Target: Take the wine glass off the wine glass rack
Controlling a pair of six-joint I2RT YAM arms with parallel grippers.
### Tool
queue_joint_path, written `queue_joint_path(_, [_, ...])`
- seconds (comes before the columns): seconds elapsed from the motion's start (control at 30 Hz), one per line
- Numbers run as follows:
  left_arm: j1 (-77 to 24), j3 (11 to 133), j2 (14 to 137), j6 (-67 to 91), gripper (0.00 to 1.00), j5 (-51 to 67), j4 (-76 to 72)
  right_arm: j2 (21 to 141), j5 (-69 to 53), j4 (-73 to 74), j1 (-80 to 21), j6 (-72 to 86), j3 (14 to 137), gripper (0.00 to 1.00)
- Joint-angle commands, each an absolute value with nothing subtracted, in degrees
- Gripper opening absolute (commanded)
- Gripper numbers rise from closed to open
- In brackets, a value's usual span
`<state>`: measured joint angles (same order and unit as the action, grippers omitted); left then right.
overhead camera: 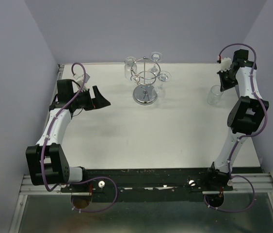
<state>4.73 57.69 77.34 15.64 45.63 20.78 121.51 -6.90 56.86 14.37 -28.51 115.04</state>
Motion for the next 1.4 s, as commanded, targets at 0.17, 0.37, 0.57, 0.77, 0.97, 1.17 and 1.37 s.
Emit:
queue_joint_path(0.17, [4.39,58.89,78.4,13.18,0.99,51.23,22.94,122.7,-4.66,55.64,14.77,-27.16,117.86,0.08])
queue_joint_path(0.37, [3.87,58.89,78.93,13.09,0.99,53.18,21.89,122.7,-3.96,55.72,14.77,-26.46,117.69,0.25])
queue_joint_path(0.57, [3.61,59.5,78.75,12.92,0.99,51.15,20.74,120.85,-3.52,55.2,14.77,-26.1,117.86,0.32])
queue_joint_path(0.77, [1.67,59.86,79.1,11.43,0.99,52.65,21.27,116.82,-4.3,55.11,14.77,-25.4,119.44,0.41])
queue_joint_path(0.97, [0.79,55.82,77.78,14.06,0.99,43.97,17.58,109.45,-17.1,57.57,13.54,-27.15,120.33,0.57])
queue_joint_path(1.17, [0.79,54.32,79.28,13.18,0.99,43.32,14.52,91.0,-29.69,36.8,9.93,-24.28,102.27,0.73])
queue_joint_path(1.37, [1.32,55.28,80.15,21.98,0.99,43.07,12.65,71.38,-31.36,0.64,9.93,-9.77,76.05,1.0])
